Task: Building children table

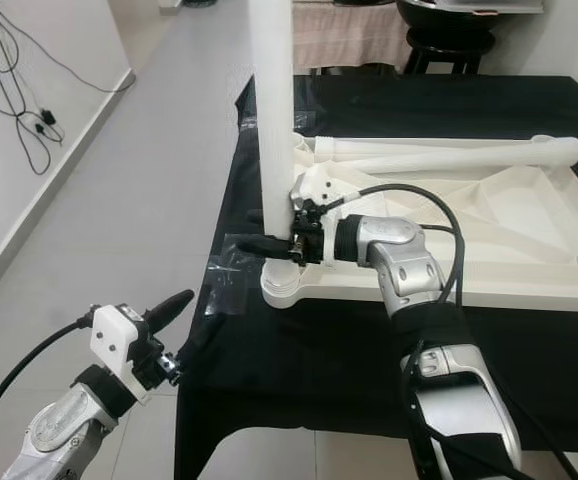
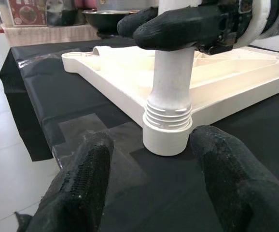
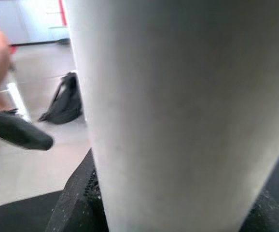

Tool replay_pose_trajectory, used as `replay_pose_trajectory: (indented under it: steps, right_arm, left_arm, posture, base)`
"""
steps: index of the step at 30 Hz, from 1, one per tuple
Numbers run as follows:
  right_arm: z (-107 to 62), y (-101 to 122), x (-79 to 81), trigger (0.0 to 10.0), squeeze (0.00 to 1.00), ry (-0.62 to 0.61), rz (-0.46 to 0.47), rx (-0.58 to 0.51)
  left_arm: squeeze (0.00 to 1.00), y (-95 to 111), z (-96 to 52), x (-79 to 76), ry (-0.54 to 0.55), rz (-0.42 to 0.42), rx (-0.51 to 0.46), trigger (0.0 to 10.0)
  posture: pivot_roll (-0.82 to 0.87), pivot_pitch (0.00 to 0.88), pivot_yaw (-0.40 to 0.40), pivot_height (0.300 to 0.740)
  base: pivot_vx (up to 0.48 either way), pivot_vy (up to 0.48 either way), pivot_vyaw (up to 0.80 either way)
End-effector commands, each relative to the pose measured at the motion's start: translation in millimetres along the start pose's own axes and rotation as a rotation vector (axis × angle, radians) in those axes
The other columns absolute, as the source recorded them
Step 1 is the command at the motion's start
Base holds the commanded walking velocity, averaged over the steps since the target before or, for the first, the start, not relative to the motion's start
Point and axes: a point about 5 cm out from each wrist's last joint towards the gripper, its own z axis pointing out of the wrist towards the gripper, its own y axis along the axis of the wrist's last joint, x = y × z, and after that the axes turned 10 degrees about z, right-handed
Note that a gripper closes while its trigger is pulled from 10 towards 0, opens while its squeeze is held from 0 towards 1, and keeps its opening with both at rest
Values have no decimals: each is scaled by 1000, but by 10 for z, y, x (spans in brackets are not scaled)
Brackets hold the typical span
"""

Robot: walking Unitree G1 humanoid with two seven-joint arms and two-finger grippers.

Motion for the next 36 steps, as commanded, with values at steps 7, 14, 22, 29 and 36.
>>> replay_pose_trajectory:
  steps: [7, 14, 22, 29, 36]
  right_arm:
    - [77, -654, 303, 0, 0, -555, 164, 53]
    - [111, -761, 368, 0, 0, -661, 191, 39]
    - [92, -588, 226, 10000, 1000, -694, 159, -43]
    - [173, -269, 117, 10000, 1000, -438, 122, -103]
    - [145, -216, -95, 10000, 0, -186, 81, -11]
  left_arm:
    - [0, -27, -20, 17, -6, 9, 18, 10000]
    - [0, -51, 13, 31, 6, 16, 13, 10000]
    - [0, -61, 8, 35, 13, 20, 17, 10000]
    - [0, -70, -8, 25, -4, 15, 22, 10000]
    - [0, -62, -11, -1, -6, 17, 21, 10000]
  posture:
    - [-88, 191, 20, 740]
    - [-92, 156, 6, 740]
    - [-79, 140, 22, 740]
    - [-63, 134, 28, 740]
    - [-38, 145, 21, 740]
  base:
    - [0, 0, 0]
    - [0, 0, 0]
    - [0, 0, 0]
    - [0, 0, 0]
    - [0, 0, 0]
